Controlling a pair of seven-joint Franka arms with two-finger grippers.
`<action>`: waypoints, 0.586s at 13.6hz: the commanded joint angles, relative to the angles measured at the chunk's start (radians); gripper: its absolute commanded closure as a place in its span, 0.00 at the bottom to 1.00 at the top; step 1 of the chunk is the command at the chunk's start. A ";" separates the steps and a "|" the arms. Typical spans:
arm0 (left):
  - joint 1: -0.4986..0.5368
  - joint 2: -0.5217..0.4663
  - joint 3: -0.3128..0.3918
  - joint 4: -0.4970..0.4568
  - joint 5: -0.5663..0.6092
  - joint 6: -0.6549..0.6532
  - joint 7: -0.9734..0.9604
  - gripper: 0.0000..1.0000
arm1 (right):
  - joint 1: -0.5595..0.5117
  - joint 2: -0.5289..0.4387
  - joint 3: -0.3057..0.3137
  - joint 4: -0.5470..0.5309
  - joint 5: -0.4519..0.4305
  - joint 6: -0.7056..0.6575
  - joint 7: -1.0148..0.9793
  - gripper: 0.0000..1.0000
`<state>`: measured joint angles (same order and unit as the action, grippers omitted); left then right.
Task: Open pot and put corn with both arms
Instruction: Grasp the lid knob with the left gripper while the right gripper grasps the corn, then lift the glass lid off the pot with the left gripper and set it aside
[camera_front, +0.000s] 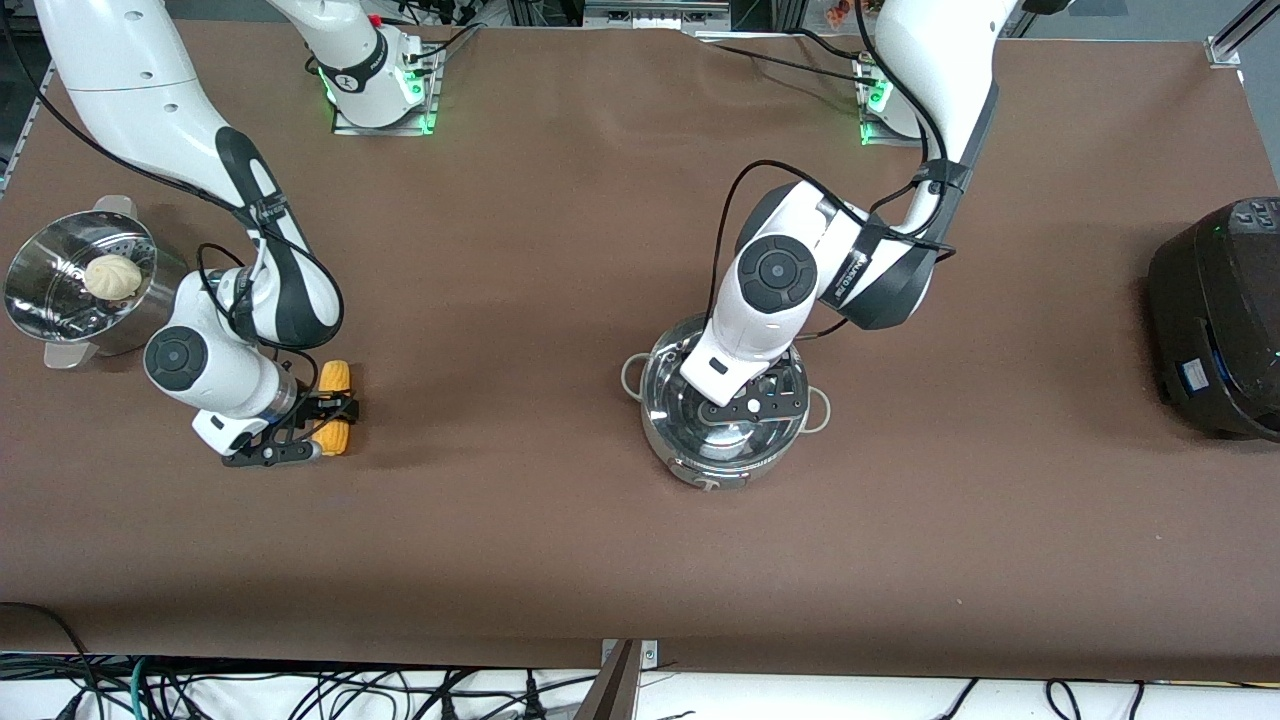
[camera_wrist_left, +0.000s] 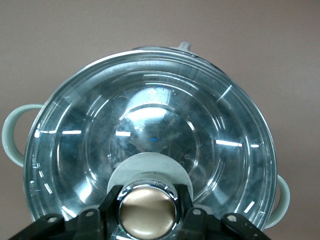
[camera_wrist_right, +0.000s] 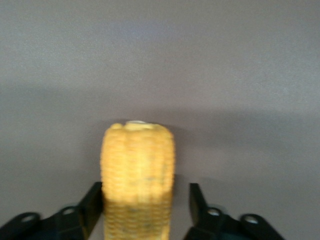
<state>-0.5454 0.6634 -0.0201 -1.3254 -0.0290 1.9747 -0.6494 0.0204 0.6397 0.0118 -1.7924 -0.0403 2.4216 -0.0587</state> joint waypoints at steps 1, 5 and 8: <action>-0.001 -0.027 -0.006 -0.037 -0.005 -0.002 0.031 1.00 | -0.007 -0.008 0.011 -0.013 0.003 -0.006 -0.018 0.77; 0.013 -0.114 -0.004 -0.011 -0.014 -0.175 0.036 1.00 | -0.003 -0.025 0.028 0.022 0.003 -0.090 -0.012 0.94; 0.067 -0.208 -0.004 -0.012 -0.063 -0.270 0.098 1.00 | -0.002 -0.063 0.031 0.059 0.005 -0.174 -0.012 0.94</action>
<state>-0.5219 0.5510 -0.0215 -1.3129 -0.0592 1.7656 -0.6297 0.0245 0.6233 0.0333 -1.7481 -0.0403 2.3157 -0.0588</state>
